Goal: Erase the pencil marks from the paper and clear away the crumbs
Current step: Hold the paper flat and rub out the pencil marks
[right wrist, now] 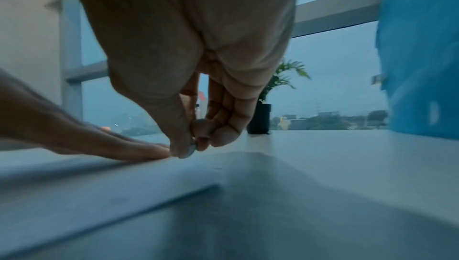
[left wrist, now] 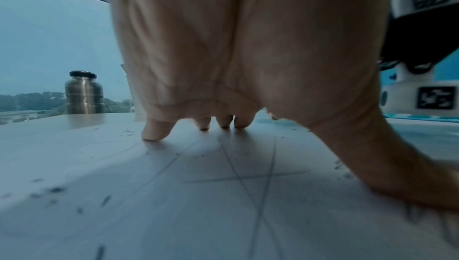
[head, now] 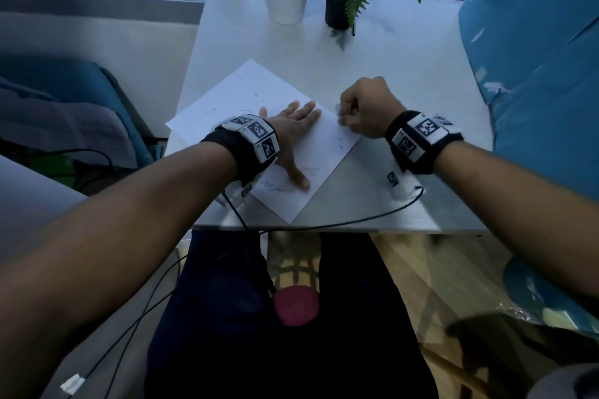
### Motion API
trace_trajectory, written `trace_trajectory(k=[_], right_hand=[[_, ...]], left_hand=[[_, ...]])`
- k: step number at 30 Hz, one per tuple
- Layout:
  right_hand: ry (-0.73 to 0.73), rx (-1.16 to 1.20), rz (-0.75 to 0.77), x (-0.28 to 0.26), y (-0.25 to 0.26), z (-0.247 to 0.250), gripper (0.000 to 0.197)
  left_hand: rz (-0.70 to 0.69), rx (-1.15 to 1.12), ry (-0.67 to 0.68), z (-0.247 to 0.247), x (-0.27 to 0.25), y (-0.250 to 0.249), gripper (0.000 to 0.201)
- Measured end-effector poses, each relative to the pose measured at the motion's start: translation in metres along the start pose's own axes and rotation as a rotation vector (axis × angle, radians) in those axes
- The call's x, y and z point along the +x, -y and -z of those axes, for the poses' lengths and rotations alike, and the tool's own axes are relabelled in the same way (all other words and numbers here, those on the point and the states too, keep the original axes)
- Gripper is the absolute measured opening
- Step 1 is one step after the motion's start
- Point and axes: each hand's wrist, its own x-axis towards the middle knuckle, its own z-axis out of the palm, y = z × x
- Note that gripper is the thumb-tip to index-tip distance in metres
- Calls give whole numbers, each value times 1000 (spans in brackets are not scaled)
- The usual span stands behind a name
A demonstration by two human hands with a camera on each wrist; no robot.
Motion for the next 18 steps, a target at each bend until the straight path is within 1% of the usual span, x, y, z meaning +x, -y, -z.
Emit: trace_trajectory(k=[2,4,8,10,12,15,16,18], right_hand=[[20,77,54,-5,24,-11,4],[45,123,73,-8,34,-23,12],[20,131,21,-3,25,-25,15],[-10,114,-32,3,18,-23,15],[-33,101,-47,4,23,-27,15],[46,92,29,-2,39,-32,16],[52,97,25,-2,39,-29,16],[-16,108,-37,2,31,-23,15]], left_hand=[[-25,-2,-36,-1,0,2,157],[-66,-15,-69,-3,-2,6,152],[-137,-56,-99,-8,-6,28,134],[-129,-52,-88,-7,-7,33,130],[-104,-29,-73,-5,-6,31,130],[-74,-7,-59,-4,-5,29,130],[-69,0,-54,-3,-5,28,129],[-60,2,-39,-3,-7,25,130]])
